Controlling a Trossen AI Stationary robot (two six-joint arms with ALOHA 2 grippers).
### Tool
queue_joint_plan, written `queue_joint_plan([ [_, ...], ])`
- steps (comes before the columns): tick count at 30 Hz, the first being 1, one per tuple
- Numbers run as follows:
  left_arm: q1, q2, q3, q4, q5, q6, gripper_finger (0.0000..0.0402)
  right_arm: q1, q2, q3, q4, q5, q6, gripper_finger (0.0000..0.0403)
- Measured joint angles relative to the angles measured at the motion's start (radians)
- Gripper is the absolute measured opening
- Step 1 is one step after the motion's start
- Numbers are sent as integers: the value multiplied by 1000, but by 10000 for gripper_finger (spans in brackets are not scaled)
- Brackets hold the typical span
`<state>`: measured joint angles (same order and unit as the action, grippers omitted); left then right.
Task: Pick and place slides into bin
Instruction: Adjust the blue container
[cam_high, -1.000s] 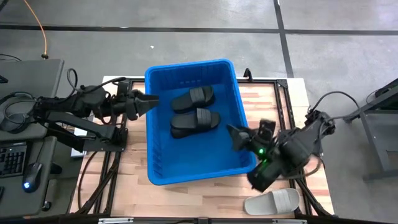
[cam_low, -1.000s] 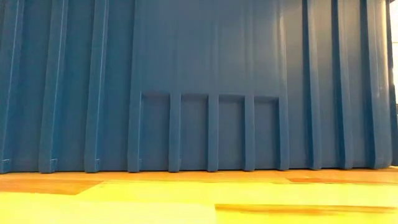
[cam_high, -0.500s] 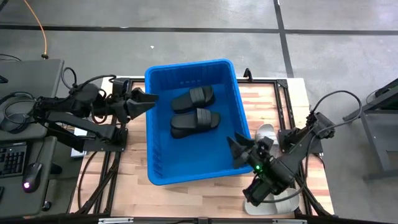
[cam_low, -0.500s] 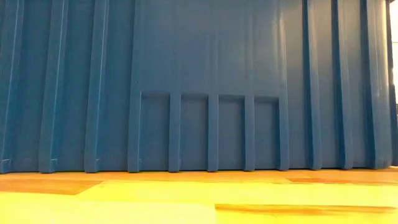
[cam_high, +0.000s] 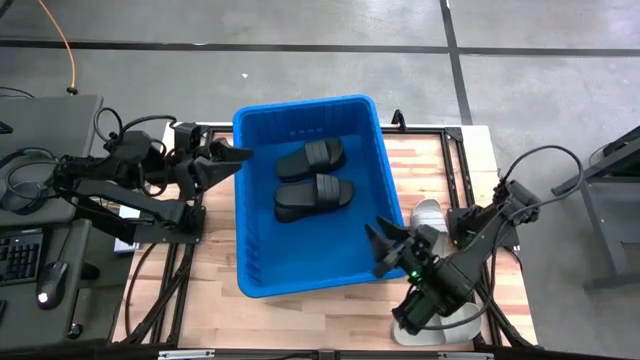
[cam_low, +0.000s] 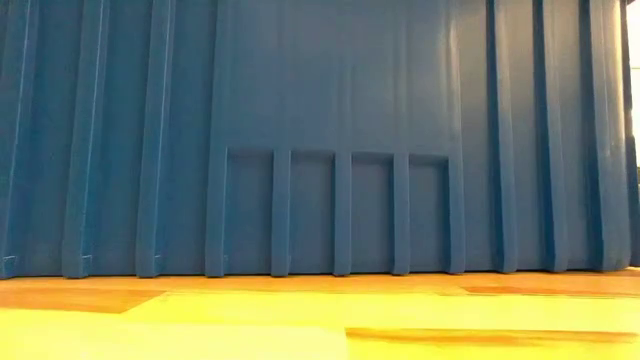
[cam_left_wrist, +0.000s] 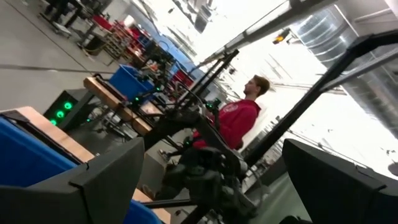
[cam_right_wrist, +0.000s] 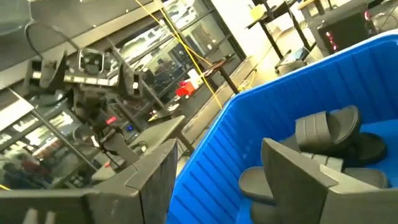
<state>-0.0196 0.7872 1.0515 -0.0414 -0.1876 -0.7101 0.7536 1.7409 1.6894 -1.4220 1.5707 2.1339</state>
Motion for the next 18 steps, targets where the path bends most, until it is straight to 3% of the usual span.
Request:
queue_joint_plan([
  [3, 0, 0, 0, 0, 5, 0, 372, 7, -1, -7, -154, -3, 165, 227],
  [18, 0, 1, 0, -5, 36, -23, 372, 15, -336, -277, -149, -1, 49, 234],
])
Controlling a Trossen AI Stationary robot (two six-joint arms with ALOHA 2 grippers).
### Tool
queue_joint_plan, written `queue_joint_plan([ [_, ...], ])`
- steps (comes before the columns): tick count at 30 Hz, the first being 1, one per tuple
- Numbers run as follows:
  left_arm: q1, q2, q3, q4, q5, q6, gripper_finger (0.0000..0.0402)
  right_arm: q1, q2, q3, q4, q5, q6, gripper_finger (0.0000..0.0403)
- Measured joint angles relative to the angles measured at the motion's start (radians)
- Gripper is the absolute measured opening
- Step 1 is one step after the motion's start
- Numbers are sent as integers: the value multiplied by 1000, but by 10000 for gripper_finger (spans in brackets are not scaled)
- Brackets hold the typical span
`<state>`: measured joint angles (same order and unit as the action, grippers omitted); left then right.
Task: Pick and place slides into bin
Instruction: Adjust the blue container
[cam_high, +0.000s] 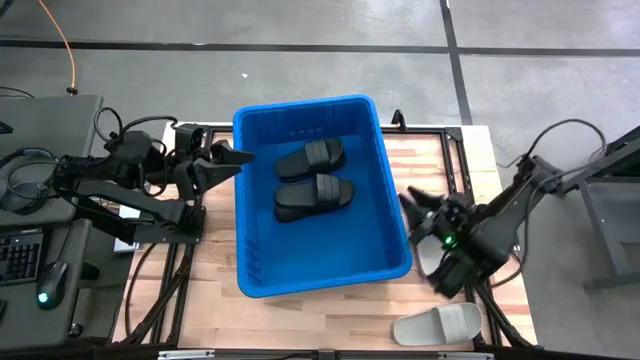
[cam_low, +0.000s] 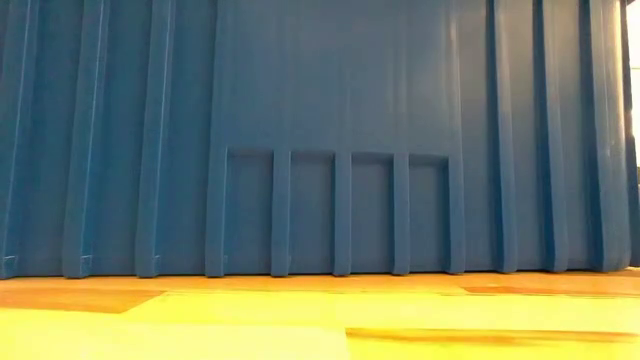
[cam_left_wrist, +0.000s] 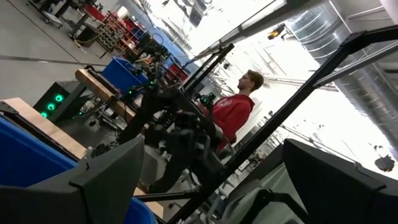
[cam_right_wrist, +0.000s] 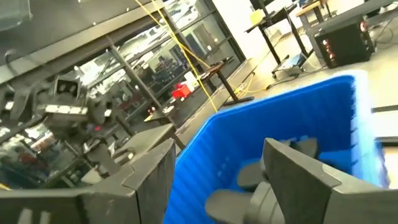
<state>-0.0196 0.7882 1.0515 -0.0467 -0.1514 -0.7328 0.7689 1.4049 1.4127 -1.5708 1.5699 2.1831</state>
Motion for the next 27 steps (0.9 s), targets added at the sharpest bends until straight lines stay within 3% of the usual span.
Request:
queue_joint_plan([
  [6, 0, 8, 0, 1, -23, 0, 372, 5, -179, -169, 1, -53, 14, 232],
  [10, 0, 13, 0, 2, -25, -5, 372, 15, -284, -346, -1, -132, 158, 234],
  [13, 0, 16, 0, -1, -26, -5, 372, 31, -342, -493, 9, -113, 311, 232],
  [19, 0, 26, 0, -3, -67, -1, 372, 37, -419, -763, 322, -9, 304, 234],
  [27, 0, 28, 0, -17, -163, 23, 372, 37, -400, -1043, 816, -9, 252, 234],
])
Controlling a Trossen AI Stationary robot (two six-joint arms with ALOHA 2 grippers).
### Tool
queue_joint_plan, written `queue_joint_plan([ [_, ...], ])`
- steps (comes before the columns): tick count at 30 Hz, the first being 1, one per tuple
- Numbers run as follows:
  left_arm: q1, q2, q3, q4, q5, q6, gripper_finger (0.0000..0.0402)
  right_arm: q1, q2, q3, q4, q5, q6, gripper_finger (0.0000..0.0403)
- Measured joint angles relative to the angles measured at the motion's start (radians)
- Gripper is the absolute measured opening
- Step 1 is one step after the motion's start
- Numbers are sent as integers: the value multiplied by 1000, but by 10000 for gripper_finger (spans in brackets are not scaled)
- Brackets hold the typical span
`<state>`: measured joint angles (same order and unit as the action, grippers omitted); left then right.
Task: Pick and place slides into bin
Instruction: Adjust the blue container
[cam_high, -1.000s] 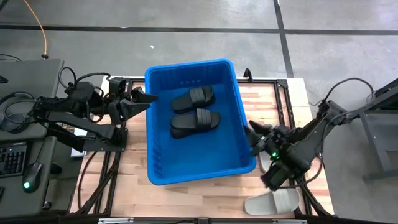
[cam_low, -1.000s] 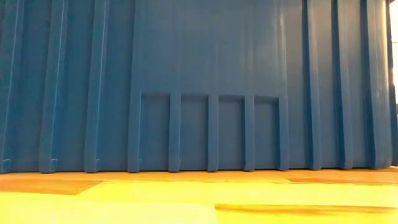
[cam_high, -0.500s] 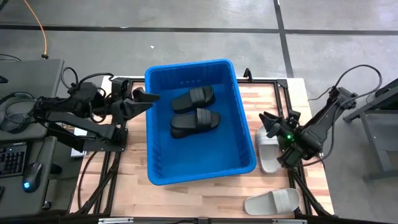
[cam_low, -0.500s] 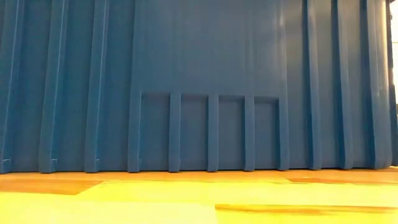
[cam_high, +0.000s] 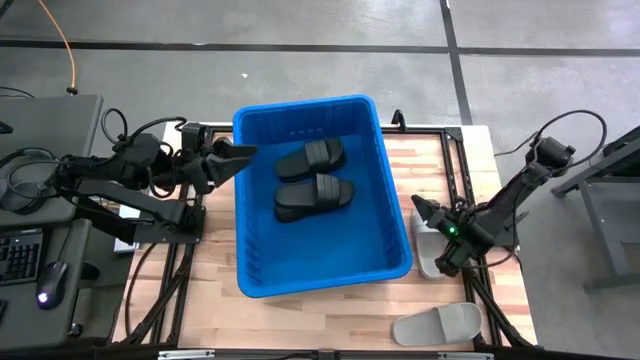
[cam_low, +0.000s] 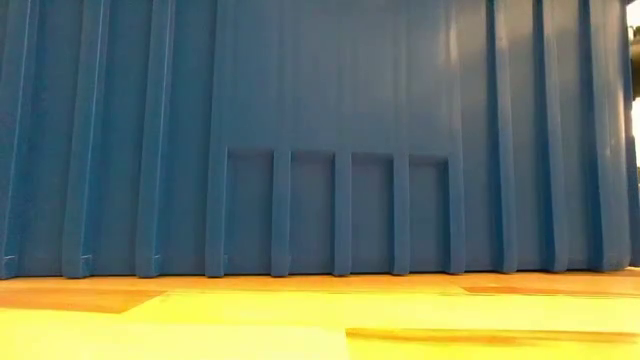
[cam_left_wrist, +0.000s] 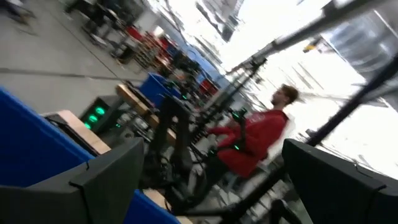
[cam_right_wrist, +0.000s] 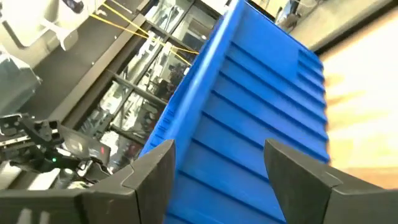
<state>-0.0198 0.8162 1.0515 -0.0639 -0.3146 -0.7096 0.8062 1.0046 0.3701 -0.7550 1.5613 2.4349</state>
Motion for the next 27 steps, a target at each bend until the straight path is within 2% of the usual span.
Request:
queue_joint_plan([
  [4, 0, -8, 0, -29, -110, 35, 372, -2, 3, -70, 153, 5, -19, 234],
  [7, 1, -8, 0, -51, -134, 53, 372, -25, 3, -79, 248, 9, -84, 234],
  [10, 0, -8, 0, -88, -69, 78, 372, -47, 3, -71, 315, 11, -188, 232],
  [15, 0, -6, 0, -135, 49, 77, 372, -59, 3, -70, 411, 12, -232, 234],
  [21, 0, -6, 0, -181, 51, 77, 372, -9, 3, -70, 565, 12, -352, 234],
  [27, 0, -6, 0, -180, 52, 77, 372, 46, 3, -70, 555, 9, -343, 234],
])
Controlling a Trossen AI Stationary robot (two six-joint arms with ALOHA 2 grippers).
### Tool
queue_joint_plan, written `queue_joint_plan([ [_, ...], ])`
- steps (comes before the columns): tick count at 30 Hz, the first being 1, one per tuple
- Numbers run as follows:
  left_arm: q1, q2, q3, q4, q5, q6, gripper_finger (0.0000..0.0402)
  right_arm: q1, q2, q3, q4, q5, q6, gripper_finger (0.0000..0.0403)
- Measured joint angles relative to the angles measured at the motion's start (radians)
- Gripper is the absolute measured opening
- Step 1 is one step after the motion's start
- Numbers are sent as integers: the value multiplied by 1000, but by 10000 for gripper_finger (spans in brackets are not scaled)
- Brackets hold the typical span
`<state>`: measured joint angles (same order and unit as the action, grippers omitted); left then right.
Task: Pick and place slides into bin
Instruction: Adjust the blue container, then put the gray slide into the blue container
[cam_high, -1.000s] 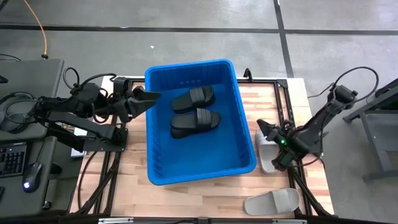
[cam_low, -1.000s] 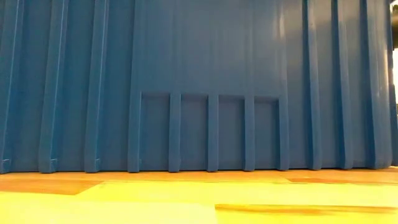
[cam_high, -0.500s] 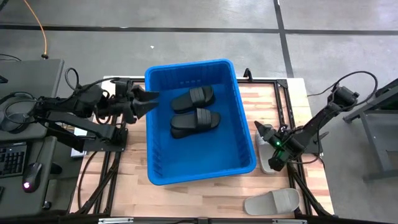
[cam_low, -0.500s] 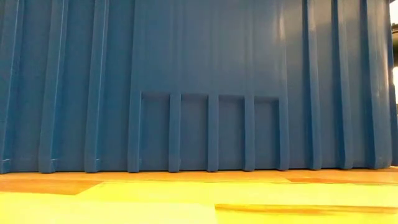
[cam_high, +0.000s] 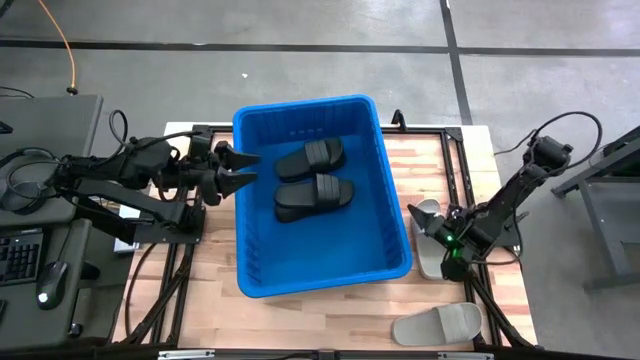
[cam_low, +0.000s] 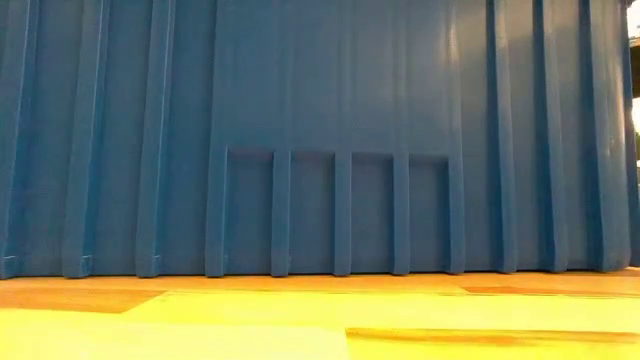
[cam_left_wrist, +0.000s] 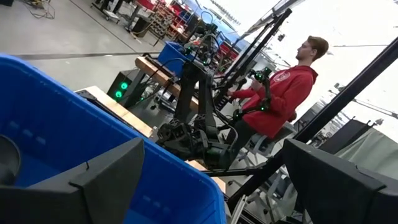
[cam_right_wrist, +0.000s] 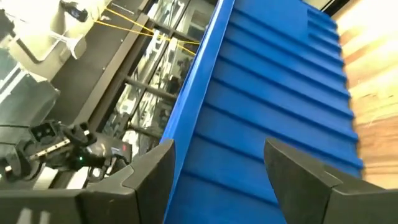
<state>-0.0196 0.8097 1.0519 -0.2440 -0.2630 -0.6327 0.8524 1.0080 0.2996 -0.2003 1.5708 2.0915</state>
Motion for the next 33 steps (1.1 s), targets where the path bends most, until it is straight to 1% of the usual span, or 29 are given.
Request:
queue_joint_plan([
  [2, 0, 0, 0, 0, 0, 0, 372, -9, 0, 0, 15, 0, 20, 234],
  [8, 0, 0, 0, 0, 0, 0, 372, 1, -2, 0, 136, -3, 32, 234],
  [12, 0, 0, 0, 0, 0, 0, 372, 1, -2, 0, 145, -65, 122, 234],
  [15, 0, 0, 0, 1, 1, 0, 372, -21, -2, 0, 131, -63, 206, 234],
  [17, 0, 0, 0, 1, 1, 0, 372, -31, -2, 0, 131, -97, 258, 236],
  [18, 0, 0, 0, 1, 1, 0, 372, -37, -2, 0, 136, -118, 258, 236],
  [23, 0, 0, 0, 1, 1, 0, 372, -58, -2, 0, 288, -263, 172, 234],
  [24, 0, 0, 0, 1, 1, 0, 372, -61, -2, -1, 335, -278, 111, 234],
  [25, 0, 0, 0, 1, 1, 0, 372, -57, -7, 0, 368, -290, 15, 234],
  [26, 0, 0, 0, 1, 1, 0, 372, -47, -21, 5, 376, -273, -77, 234],
  [27, 0, 0, 0, 1, 1, 0, 372, -38, -45, 19, 388, -223, -133, 234],
  [30, 0, 0, 0, 1, 1, -1, 372, -14, -103, 33, 378, -20, -219, 234],
  [31, 0, 0, 0, 1, 1, 0, 372, -6, -130, 33, 368, -10, -263, 234],
  [33, 0, 0, 0, 1, 1, 0, 372, -30, -205, 33, 333, -8, -362, 234],
])
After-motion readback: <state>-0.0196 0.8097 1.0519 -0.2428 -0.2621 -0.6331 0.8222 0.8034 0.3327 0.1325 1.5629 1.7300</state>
